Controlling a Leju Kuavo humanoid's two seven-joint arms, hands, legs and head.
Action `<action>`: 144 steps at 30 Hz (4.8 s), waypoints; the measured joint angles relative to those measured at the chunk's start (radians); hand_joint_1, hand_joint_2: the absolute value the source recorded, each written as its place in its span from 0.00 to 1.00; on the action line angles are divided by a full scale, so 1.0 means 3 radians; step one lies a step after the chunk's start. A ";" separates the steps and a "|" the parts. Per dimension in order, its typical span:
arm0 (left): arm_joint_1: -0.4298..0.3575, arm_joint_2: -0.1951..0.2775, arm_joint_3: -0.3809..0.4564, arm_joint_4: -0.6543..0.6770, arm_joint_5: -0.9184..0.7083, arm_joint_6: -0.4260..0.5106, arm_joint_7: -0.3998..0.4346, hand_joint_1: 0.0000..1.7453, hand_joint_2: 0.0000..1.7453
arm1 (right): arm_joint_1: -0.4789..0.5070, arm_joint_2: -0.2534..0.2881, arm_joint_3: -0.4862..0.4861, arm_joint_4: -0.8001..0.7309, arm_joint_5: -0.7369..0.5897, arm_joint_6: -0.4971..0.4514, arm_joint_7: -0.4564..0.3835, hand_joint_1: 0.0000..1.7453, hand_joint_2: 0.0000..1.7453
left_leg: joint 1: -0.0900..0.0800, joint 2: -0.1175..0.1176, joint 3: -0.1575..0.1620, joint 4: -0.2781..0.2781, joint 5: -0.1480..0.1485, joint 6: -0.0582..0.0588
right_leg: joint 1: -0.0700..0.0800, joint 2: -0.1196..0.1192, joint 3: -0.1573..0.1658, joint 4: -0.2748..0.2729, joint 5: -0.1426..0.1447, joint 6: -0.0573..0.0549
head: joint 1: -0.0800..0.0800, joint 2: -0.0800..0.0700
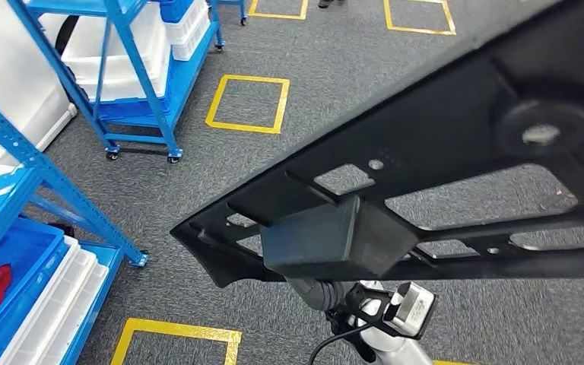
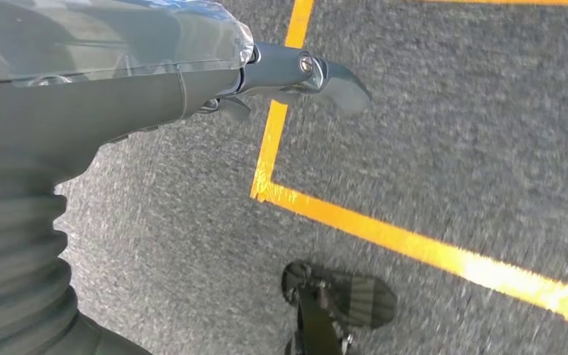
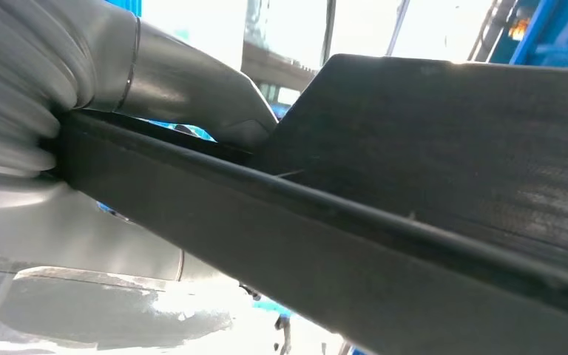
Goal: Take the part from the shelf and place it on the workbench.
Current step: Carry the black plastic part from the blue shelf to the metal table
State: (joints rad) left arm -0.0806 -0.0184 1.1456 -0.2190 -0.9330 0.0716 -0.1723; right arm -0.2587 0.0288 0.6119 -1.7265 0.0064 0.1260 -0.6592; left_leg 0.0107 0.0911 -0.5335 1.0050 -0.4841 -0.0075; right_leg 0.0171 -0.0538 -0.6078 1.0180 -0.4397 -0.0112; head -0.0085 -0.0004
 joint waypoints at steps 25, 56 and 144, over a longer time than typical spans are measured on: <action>0.0008 -0.0036 0.0013 -0.0001 0.0004 -0.0071 -0.0101 0.00 1.00 | -0.0163 0.0132 0.0005 0.0313 0.0168 -0.0263 0.0025 1.00 1.00 | 0.0032 -0.0142 -0.0048 -0.0002 0.0048 0.0050 | -0.0084 0.0180 -0.0463 0.0845 -0.0260 0.0112 | 0.0000 0.0000; 0.0020 -0.0036 0.0079 -0.0001 0.0036 -0.0072 -0.0051 0.00 1.00 | -0.0152 0.0109 -0.0008 0.0314 0.0182 -0.0426 -0.0071 1.00 1.00 | 0.0008 -0.0121 -0.0036 -0.0055 0.0074 0.0068 | -0.0080 0.0169 -0.0409 0.0739 -0.0230 0.0110 | 0.0000 0.0000; 0.0010 -0.0160 0.0168 0.0000 -0.0038 -0.0294 -0.0161 0.00 1.00 | 0.0146 -0.0112 -0.0512 0.0099 0.0189 -0.0401 -0.0130 1.00 1.00 | 0.0017 -0.0320 -0.0065 -0.0061 0.0091 0.0094 | -0.0077 0.0239 -0.0307 0.0628 -0.0341 0.0126 | 0.0000 0.0000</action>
State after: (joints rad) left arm -0.0776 -0.0664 1.1961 -0.2190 -0.9445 -0.0165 -0.2206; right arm -0.2149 -0.0047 0.4583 -1.6969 0.0632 0.0056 -0.6981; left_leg 0.0156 -0.0049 -0.5530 0.9868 -0.4568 0.0205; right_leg -0.0060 0.0178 -0.7000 1.2064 -0.5419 0.0267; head -0.0084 -0.0004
